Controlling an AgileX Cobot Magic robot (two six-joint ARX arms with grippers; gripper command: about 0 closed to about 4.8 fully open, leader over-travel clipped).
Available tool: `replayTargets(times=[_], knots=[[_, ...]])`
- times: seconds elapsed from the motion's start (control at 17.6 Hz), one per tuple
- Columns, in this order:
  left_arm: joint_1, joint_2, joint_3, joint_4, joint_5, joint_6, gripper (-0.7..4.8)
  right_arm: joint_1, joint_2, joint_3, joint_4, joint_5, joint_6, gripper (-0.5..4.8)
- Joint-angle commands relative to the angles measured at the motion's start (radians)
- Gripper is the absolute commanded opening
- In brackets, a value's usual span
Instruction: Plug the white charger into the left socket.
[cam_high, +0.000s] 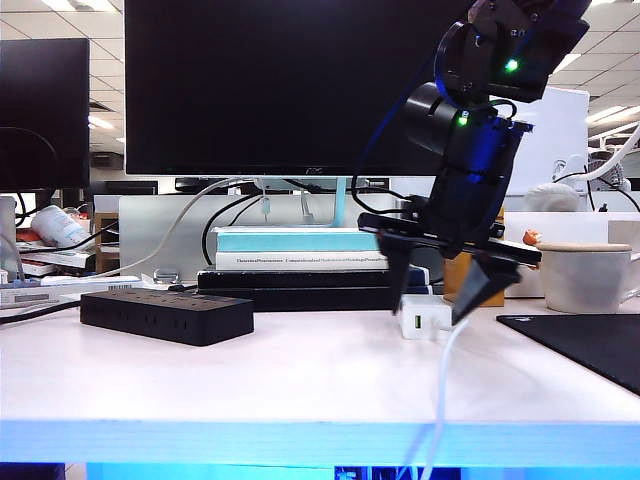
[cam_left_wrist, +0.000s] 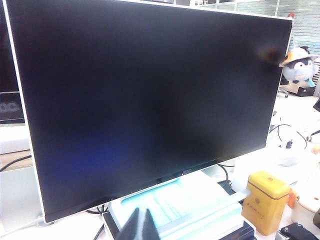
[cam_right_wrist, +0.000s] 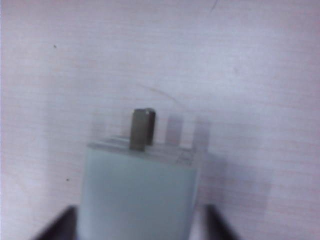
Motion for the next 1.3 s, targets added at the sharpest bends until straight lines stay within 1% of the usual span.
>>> replayTargets(times=[0.06, 0.11, 0.17, 0.23, 0.28, 0.34, 0.45, 0.51, 0.62, 0.68, 0.74, 0.79, 0.85, 0.91, 0.96, 1.02, 1.08, 1.13, 1.19, 1.25, 1.3], knots=[[0.000, -0.003, 0.003, 0.011, 0.008, -0.002, -0.05, 0.000, -0.005, 0.007, -0.012, -0.034, -0.006, 2.06], [0.000, -0.003, 0.003, 0.002, 0.008, -0.002, -0.05, 0.000, -0.007, 0.007, -0.004, -0.111, -0.006, 2.07], [0.000, -0.003, 0.003, -0.013, 0.027, 0.006, -0.05, -0.002, -0.017, 0.008, 0.015, -0.215, -0.002, 2.07], [0.000, -0.003, 0.003, -0.007, 0.062, 0.007, -0.05, -0.002, -0.032, 0.008, 0.039, -0.298, 0.006, 2.07], [0.000, -0.003, 0.003, 0.008, 0.093, 0.029, -0.05, -0.002, -0.049, 0.008, 0.069, -0.373, 0.025, 2.07], [-0.001, -0.003, 0.003, 0.021, 0.105, 0.069, -0.05, -0.002, -0.082, 0.008, 0.132, -0.499, 0.063, 2.07], [-0.002, -0.002, 0.003, 0.024, 0.157, 0.159, -0.05, -0.002, -0.131, 0.008, 0.256, -0.632, 0.204, 2.07], [-0.005, -0.002, 0.003, 0.024, 0.173, 0.239, -0.05, -0.002, -0.161, 0.008, 0.377, -0.716, 0.357, 2.06], [-0.043, 0.000, 0.003, 0.038, 0.172, 0.347, -0.05, -0.002, -0.176, 0.008, 0.600, -0.824, 0.590, 2.07], [-0.091, 0.008, 0.003, 0.076, 0.171, 0.431, -0.05, -0.002, -0.177, 0.008, 0.840, -0.901, 0.808, 2.07], [-0.134, 0.021, 0.003, 0.100, 0.171, 0.515, -0.05, 0.000, -0.177, 0.008, 0.987, -0.902, 0.948, 2.07], [-0.175, 0.035, 0.003, 0.108, 0.159, 0.588, -0.05, 0.000, -0.177, 0.007, 1.086, -0.903, 1.097, 2.07], [-0.200, 0.049, 0.003, 0.109, 0.146, 0.623, -0.05, 0.000, -0.177, 0.007, 1.145, -0.901, 1.213, 2.07], [-0.220, 0.064, 0.003, 0.113, 0.143, 0.634, -0.05, 0.000, -0.177, 0.007, 1.199, -0.901, 1.353, 2.07], [-0.237, 0.074, 0.003, 0.119, 0.142, 0.636, -0.01, 0.000, -0.177, 0.007, 1.225, -0.904, 1.421, 2.07], [-0.248, 0.075, 0.003, 0.118, 0.142, 0.675, 0.14, 0.000, -0.177, 0.007, 1.239, -0.914, 1.462, 2.07], [-0.249, 0.075, 0.003, 0.118, 0.141, 0.750, 0.98, 0.002, -0.177, 0.007, 1.249, -0.923, 1.524, 2.07], [-0.249, 0.075, 0.003, 0.120, 0.142, 0.809, 2.01, 0.008, -0.177, 0.007, 1.250, -0.922, 1.572, 2.07], [-0.250, 0.079, 0.003, 0.124, 0.142, 0.922, 4.25, 0.010, -0.177, 0.007, 1.271, -0.927, 1.638, 2.07], [-0.249, 0.082, 0.002, 0.124, 0.142, 1.007, 4.79, 0.014, -0.177, 0.007, 1.292, -0.928, 1.676, 2.06], [-0.249, 0.087, 0.002, 0.124, 0.160, 1.118, 4.79, 0.026, -0.177, 0.007, 1.312, -0.922, 1.708, 2.07]])
